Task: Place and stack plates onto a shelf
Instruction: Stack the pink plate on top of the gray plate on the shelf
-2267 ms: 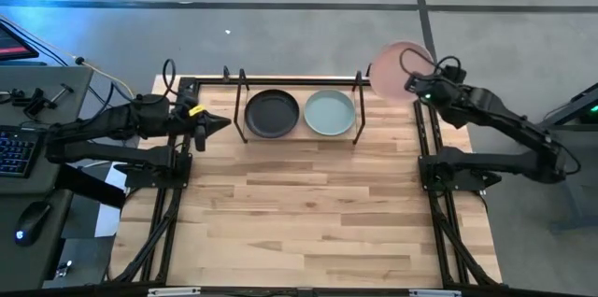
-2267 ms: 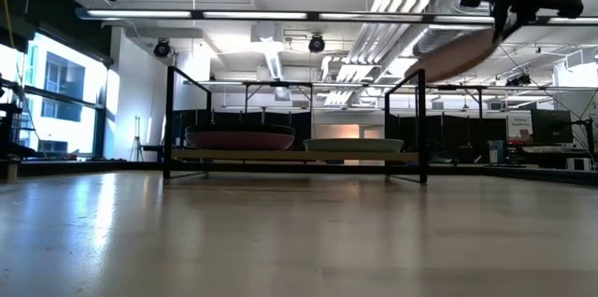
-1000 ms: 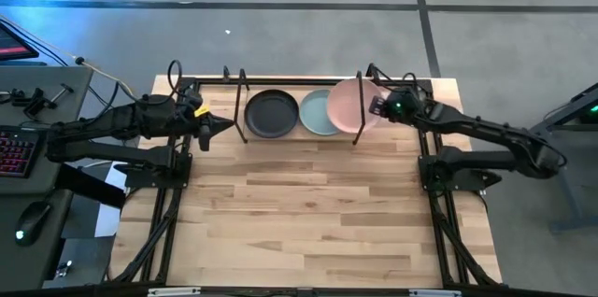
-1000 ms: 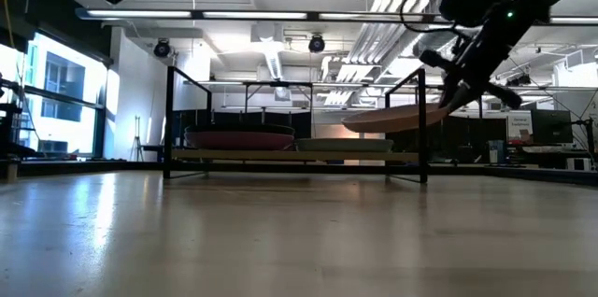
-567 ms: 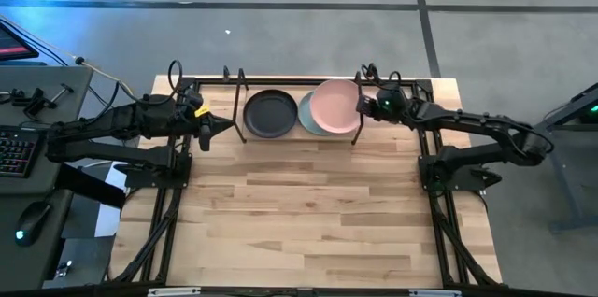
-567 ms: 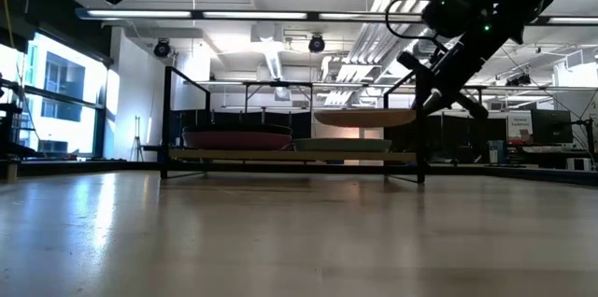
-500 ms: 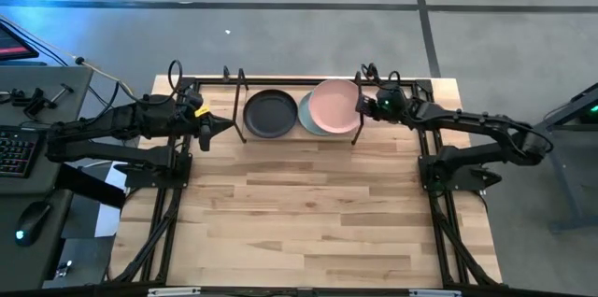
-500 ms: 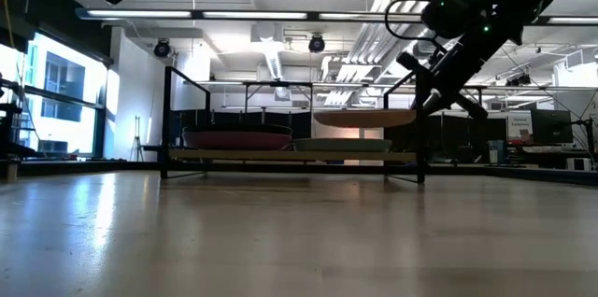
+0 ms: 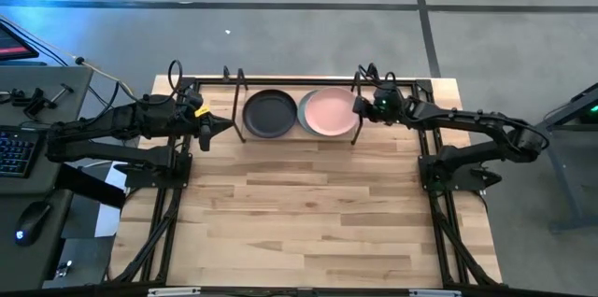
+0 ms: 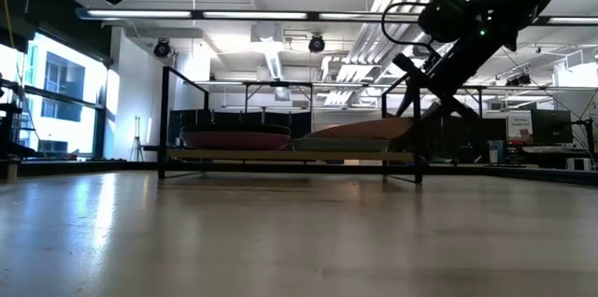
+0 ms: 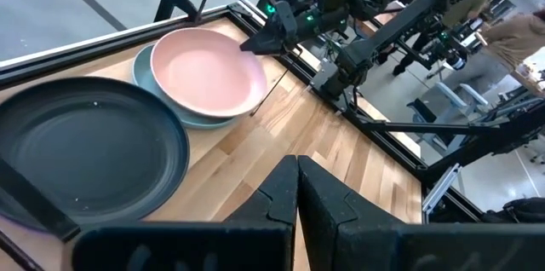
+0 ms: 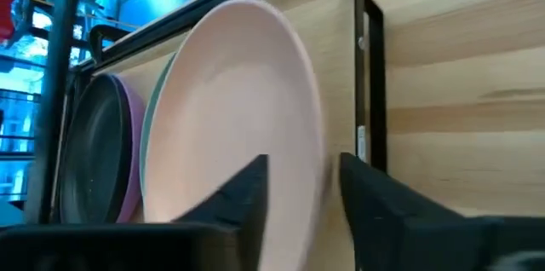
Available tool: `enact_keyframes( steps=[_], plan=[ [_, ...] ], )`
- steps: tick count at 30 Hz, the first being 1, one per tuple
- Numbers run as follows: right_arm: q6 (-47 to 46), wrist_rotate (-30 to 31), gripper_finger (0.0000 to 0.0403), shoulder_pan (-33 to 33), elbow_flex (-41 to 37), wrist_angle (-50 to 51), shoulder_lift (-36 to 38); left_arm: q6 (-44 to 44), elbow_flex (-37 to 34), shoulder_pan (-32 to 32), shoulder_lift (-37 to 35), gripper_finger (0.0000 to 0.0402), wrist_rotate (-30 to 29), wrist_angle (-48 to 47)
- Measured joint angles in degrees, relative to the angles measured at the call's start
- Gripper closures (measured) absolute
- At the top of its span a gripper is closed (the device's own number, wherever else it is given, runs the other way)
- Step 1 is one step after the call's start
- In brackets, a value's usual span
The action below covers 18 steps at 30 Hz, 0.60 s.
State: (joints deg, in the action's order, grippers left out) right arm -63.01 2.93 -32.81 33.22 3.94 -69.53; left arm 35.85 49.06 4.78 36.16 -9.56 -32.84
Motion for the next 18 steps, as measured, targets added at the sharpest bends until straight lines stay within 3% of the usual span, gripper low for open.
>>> enact_keyframes(
  steps=[4, 8, 14, 18],
  plan=[
    [2.35, -1.18, 0.0216, 0.13, -0.01, -1.45, 0.10, -0.01, 0.00, 0.00, 0.00, 0.0401, 0.02, 0.02],
    [5.89, -2.41, 0.0181, 0.13, 0.01, 0.65, 0.16, 0.05, 0.00, 0.00, 0.00, 0.0401, 0.02, 0.03],
    [5.31, -1.71, 0.0180, 0.08, 0.01, 2.17, 0.60, 0.08, 0.00, 0.00, 0.00, 0.0401, 0.01, 0.04],
    [8.30, -1.48, 0.0198, 0.08, 0.01, 8.45, 2.78, 0.36, 0.00, 0.00, 0.00, 0.0401, 0.00, 0.04]
  ],
)
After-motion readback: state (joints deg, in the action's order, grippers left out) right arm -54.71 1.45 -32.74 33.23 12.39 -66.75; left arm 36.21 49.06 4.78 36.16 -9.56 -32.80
